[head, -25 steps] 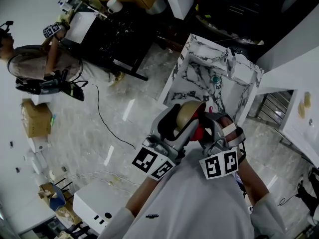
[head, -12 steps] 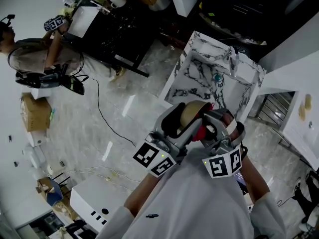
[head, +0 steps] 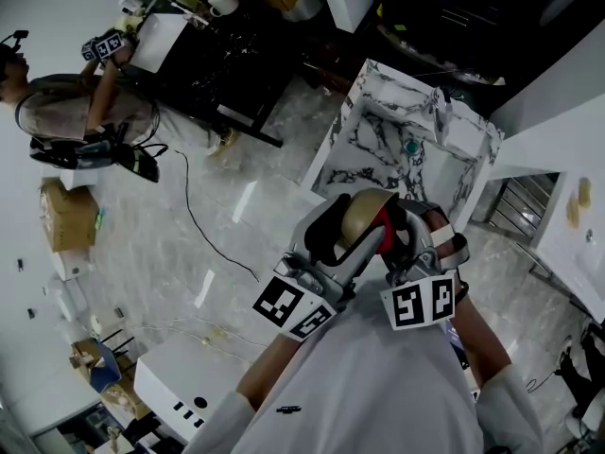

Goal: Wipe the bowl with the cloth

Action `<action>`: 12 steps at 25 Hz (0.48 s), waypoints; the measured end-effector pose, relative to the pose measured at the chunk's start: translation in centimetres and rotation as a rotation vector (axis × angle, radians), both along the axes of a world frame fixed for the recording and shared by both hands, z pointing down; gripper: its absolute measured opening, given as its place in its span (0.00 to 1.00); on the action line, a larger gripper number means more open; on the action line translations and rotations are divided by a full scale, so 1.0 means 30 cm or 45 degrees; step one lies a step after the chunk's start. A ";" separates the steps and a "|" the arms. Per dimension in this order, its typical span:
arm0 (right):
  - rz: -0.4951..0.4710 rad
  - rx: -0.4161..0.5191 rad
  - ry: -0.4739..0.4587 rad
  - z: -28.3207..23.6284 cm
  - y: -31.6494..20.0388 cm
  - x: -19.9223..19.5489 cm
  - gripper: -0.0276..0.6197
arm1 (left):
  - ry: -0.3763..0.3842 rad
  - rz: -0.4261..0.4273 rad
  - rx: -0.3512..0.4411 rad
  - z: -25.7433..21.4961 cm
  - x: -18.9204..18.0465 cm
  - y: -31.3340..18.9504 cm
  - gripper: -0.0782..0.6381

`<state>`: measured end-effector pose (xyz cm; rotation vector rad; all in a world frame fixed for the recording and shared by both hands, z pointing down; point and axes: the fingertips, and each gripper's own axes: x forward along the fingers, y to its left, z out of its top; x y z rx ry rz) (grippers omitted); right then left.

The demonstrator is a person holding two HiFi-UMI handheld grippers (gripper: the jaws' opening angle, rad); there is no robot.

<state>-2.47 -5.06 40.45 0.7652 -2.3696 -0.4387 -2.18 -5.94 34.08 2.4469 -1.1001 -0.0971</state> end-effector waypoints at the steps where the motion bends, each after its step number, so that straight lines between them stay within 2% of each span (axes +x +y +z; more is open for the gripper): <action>1: -0.015 -0.011 0.018 0.008 0.011 0.000 0.24 | -0.004 0.004 0.004 -0.001 0.004 0.000 0.49; 4: -0.064 -0.052 0.023 0.019 0.042 0.000 0.24 | -0.013 0.018 0.006 -0.001 0.018 0.001 0.49; 6: -0.104 -0.085 -0.025 0.014 0.058 -0.003 0.24 | -0.016 0.029 0.002 0.001 0.026 0.001 0.49; 9: -0.154 -0.128 -0.153 -0.007 0.075 -0.008 0.24 | -0.016 0.048 -0.016 0.012 0.039 -0.003 0.49; 12: -0.164 -0.187 -0.354 -0.049 0.075 0.002 0.24 | -0.013 0.058 -0.031 0.019 0.047 -0.004 0.49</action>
